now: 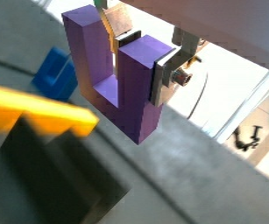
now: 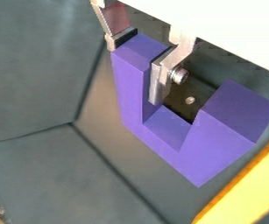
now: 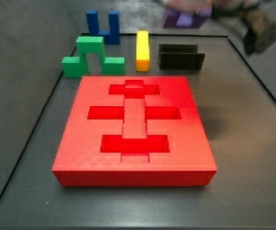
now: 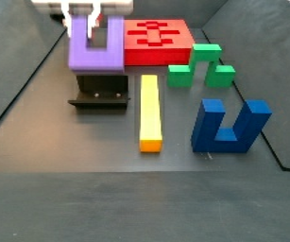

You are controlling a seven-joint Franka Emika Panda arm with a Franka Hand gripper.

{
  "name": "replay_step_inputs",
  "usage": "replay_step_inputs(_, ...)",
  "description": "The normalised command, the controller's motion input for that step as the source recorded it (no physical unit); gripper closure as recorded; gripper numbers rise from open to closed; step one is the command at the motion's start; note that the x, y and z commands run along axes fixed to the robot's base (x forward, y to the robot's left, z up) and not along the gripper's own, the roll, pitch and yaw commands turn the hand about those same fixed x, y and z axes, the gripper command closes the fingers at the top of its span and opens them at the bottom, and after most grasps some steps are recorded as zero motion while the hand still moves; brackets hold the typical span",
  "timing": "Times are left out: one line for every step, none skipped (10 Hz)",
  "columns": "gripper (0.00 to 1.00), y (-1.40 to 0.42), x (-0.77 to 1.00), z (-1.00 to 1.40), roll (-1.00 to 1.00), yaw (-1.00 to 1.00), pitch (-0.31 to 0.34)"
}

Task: Pick up the purple object. Move up. Place the purple object on the fixture. Regrasp the purple object. Move to above the board. Insert the purple object.
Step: Move to above the board.

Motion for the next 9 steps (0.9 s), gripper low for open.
replay_step_inputs(1.00,0.01,0.01,1.40,-0.04,-0.03,0.062)
replay_step_inputs(1.00,0.01,0.00,1.40,-0.02,-0.02,0.071)
replay_step_inputs(1.00,0.02,0.00,1.40,-0.01,0.00,0.072)
replay_step_inputs(1.00,0.00,0.00,1.40,-0.01,0.02,0.078)
replay_step_inputs(1.00,-0.01,0.02,0.51,-0.02,0.02,0.093)
replay_step_inputs(1.00,-1.40,-1.16,0.28,-1.00,-0.02,0.098)
replay_step_inputs(1.00,-1.40,-1.15,0.25,-1.00,-0.01,0.095)
replay_step_inputs(1.00,-1.40,-1.26,0.29,-1.00,0.00,0.064)
replay_step_inputs(1.00,-1.40,-1.30,0.25,-1.00,0.01,0.058)
